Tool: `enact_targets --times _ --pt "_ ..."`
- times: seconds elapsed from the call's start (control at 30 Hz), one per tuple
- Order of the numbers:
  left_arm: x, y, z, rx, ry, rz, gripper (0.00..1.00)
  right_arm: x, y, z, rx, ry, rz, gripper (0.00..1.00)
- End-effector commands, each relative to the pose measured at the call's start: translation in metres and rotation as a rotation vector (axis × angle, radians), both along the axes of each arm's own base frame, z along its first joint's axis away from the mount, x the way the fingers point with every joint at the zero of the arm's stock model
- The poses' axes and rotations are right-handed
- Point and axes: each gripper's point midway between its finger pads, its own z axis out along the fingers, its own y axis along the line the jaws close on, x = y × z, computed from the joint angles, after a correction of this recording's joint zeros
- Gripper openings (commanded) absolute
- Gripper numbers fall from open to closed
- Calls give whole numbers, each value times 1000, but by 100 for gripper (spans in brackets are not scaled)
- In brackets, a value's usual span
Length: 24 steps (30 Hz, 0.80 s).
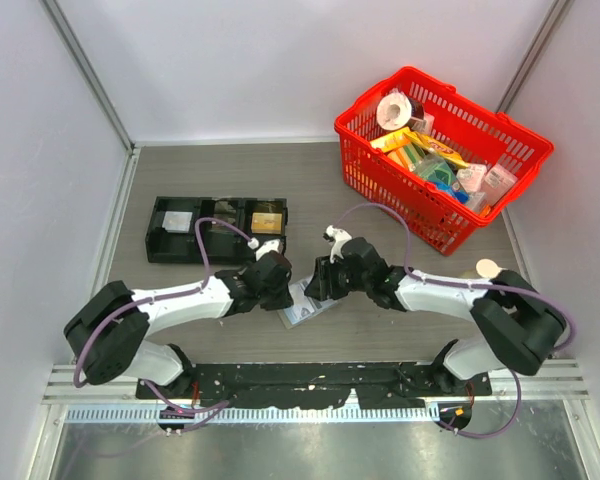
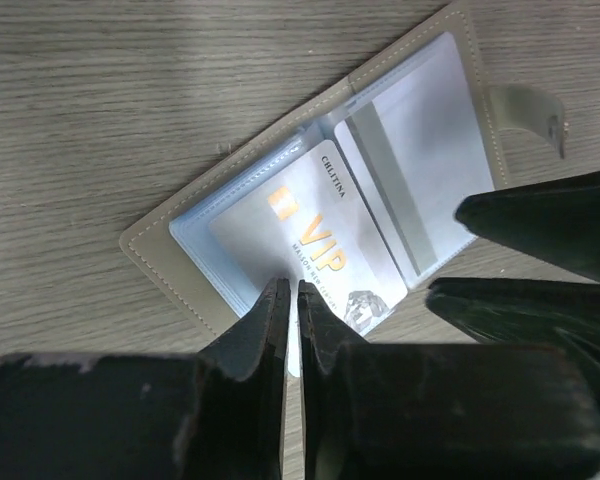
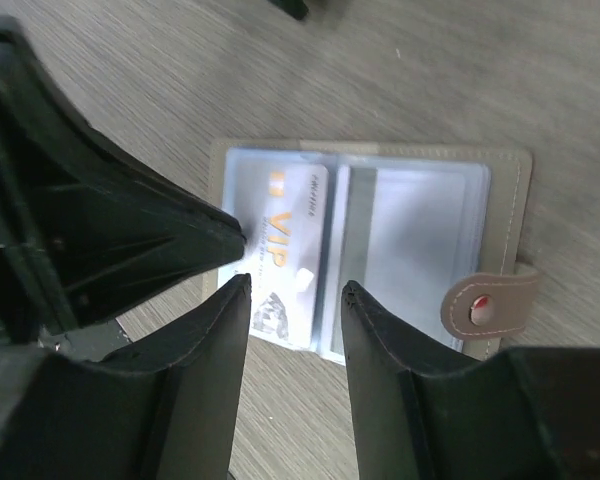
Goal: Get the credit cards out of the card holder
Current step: Remove the credit card from the card holder.
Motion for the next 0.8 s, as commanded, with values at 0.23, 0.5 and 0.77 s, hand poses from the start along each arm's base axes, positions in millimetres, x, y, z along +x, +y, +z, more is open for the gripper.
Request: enact_targets --times 0.23,0.5,0.77 --pt "-7 10 -24 47 34 18 0 -13 19 -21 235 154 56 45" --pt "-17 17 -32 34 60 32 0 -25 23 -31 292 227 89 38" --pt "-17 15 -22 1 50 39 8 -21 20 -32 325 240 78 24"
